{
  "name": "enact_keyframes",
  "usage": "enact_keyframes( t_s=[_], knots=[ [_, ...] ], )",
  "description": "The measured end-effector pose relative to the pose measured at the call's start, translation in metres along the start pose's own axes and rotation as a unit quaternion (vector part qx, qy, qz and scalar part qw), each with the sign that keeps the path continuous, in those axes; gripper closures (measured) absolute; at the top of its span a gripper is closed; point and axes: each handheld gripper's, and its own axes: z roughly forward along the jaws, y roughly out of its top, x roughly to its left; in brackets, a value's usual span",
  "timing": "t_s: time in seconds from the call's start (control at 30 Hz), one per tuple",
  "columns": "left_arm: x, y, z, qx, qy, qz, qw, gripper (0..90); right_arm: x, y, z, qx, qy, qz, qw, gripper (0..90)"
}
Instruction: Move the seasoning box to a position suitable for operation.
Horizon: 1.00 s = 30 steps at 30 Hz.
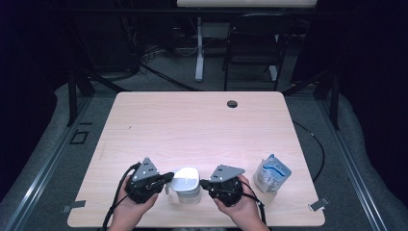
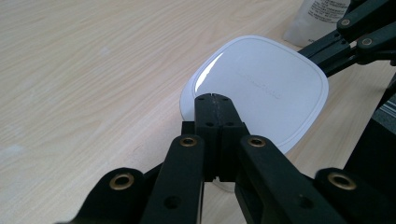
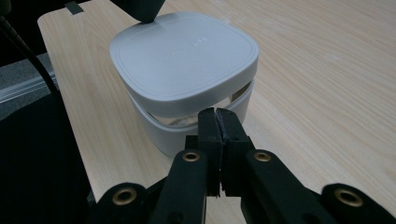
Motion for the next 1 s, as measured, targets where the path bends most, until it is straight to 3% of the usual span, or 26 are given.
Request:
enact_keyframes(
  t_s=[0.23, 0.4, 0.63, 1.0],
  knots=[
    [0.0, -0.001, -0.005, 0.007, 0.019, 0.0, 0.9998, 83.6, 0.001, 0.002, -0.002, -0.004, 0.003, -0.002, 1.0, 87.9],
    [0.001, -0.002, -0.012, -0.011, 0.011, -0.019, 0.9997, 72.7, 0.0, 0.005, -0.005, -0.011, 0.002, -0.004, 0.9999, 87.8],
    [-0.009, -0.009, -0.023, -0.024, 0.019, -0.01, 0.9995, 61.9, 0.001, 0.006, -0.005, -0.016, 0.007, -0.003, 0.9998, 87.6],
    [-0.021, -0.02, -0.026, -0.036, 0.032, 0.008, 0.9988, 52.4, 0.005, 0.009, -0.004, -0.019, 0.008, -0.002, 0.9998, 86.2]
  ],
)
